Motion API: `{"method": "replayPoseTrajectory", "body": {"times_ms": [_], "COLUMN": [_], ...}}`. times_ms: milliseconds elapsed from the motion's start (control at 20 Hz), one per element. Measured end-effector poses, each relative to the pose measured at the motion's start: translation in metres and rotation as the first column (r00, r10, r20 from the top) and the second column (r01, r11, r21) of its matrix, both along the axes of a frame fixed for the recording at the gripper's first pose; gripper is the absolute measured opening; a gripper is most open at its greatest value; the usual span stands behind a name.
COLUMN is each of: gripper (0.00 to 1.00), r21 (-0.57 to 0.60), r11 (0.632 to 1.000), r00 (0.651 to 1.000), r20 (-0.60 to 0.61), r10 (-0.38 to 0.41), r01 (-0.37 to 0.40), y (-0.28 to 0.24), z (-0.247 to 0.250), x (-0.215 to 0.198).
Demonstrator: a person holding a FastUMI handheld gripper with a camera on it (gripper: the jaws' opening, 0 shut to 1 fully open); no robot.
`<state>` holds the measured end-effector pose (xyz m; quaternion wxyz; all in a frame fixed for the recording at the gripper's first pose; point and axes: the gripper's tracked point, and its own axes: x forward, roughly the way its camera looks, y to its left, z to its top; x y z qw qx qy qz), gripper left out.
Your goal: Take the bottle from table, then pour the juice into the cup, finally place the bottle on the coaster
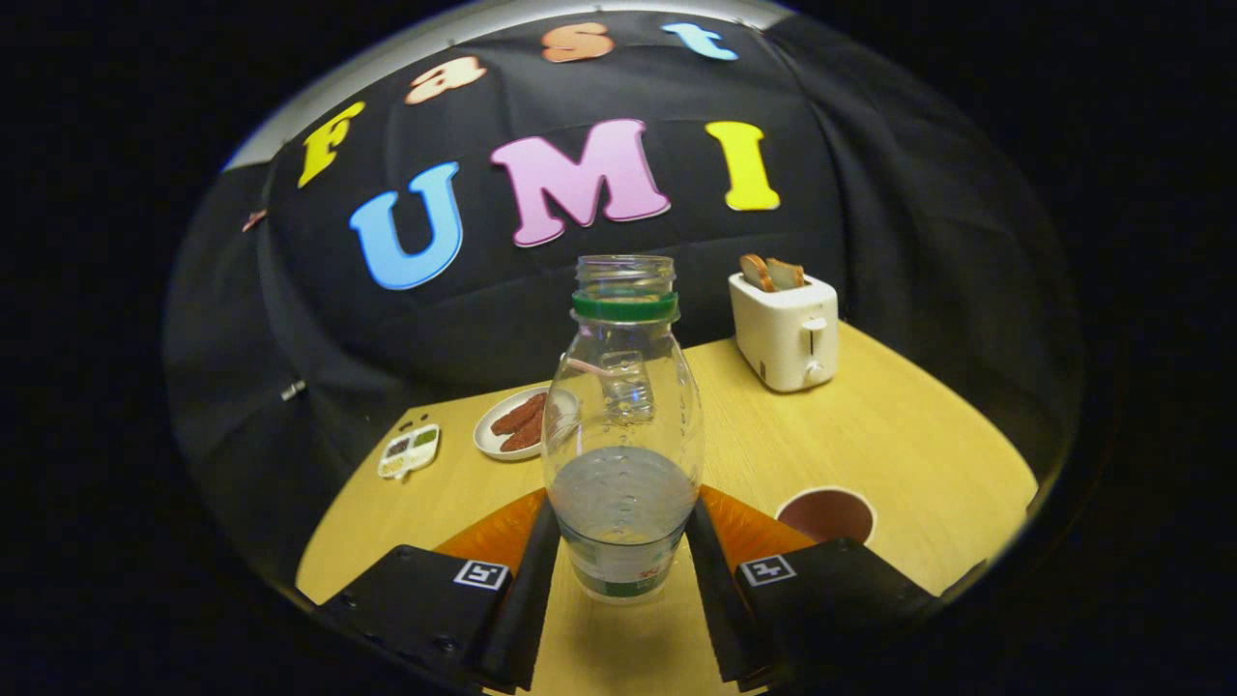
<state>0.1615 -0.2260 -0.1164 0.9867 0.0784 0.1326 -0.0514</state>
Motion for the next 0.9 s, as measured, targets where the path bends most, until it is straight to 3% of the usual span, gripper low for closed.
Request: {"method": "replayPoseTrajectory", "body": {"times_ms": [400,650,900], "gripper": [0.71,0.71,0.71], "r21": [-0.177,-0.164,-0.174], "r11": [0.984,0.986,0.985], "r00": [0.998,0.998,0.998], "r20": [0.068,0.068,0.062], "r10": [-0.001,-0.007,0.013], "r01": [0.013,0.018,-0.002], "y": [0.029,0.031,0.039], "z": [-0.016,-0.047,-0.063], "x": [0.092,0.143,0.157]}}
